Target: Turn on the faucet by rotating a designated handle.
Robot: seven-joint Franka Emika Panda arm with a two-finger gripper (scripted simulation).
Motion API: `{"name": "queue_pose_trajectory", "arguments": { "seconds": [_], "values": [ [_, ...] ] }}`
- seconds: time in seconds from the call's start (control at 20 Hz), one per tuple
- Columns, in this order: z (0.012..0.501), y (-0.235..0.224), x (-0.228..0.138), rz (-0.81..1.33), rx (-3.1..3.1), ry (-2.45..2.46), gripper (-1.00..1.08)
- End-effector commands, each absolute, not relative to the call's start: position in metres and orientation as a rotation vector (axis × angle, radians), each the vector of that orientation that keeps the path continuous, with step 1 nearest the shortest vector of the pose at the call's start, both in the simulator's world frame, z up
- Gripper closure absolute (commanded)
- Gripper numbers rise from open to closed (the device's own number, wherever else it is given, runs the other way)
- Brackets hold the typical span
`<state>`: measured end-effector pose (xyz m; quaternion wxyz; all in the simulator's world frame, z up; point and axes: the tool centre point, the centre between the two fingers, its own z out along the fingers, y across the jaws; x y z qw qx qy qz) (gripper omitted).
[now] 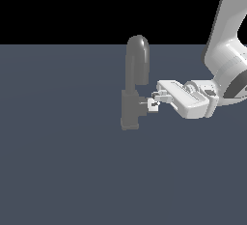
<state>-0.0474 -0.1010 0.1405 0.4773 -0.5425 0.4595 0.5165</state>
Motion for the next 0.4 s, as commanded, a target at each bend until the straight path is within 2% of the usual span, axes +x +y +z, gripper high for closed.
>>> {"name": "queue_pose_trajectory", "arguments": {
  "seconds": [0.0,0.35],
  "values": [
    [0.116,-0.102,-0.058,1.279,-1.309,1.140,1.08],
    [0.077,-0.104,-0.074,1.295,-1.296,1.151,1.08]
  ]
}}
